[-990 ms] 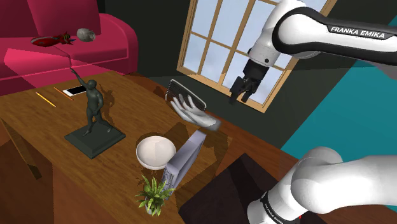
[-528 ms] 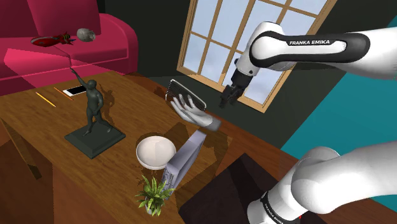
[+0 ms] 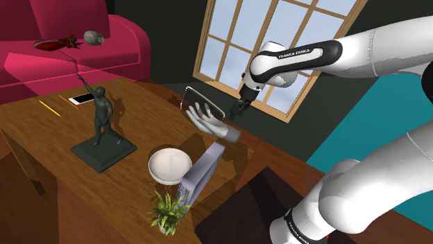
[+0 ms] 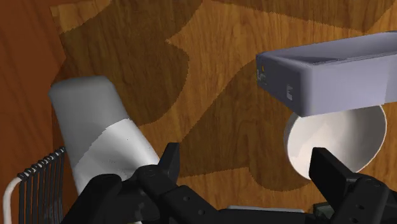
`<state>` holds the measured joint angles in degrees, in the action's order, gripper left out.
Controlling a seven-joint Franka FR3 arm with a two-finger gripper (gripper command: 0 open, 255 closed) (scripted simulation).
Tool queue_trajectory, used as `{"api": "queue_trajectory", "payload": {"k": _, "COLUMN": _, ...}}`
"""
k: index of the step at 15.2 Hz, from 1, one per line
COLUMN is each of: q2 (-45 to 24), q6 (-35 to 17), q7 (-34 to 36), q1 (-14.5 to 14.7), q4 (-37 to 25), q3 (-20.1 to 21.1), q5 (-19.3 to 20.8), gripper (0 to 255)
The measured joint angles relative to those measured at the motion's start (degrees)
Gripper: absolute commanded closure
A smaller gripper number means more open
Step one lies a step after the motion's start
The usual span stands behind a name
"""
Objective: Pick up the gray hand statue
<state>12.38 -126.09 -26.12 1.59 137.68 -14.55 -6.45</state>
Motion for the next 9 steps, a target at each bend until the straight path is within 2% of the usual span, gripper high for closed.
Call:
{"api": "queue_trajectory", "payload": {"k": 5, "q2": -11.31, "q6": -5.41, "q7": -9.22, "q1": 0.85, "q4": -5.64, "q3": -1.60, "q5": -5.18, "gripper": 0}}
{"api": "queue_trajectory", "payload": {"k": 9, "q2": -21.26, "q6": -8.00, "q7": -17.21, "q1": 0.03, "q4": -12.39, "q3": -1.56, "q5": -10.38, "gripper": 0}}
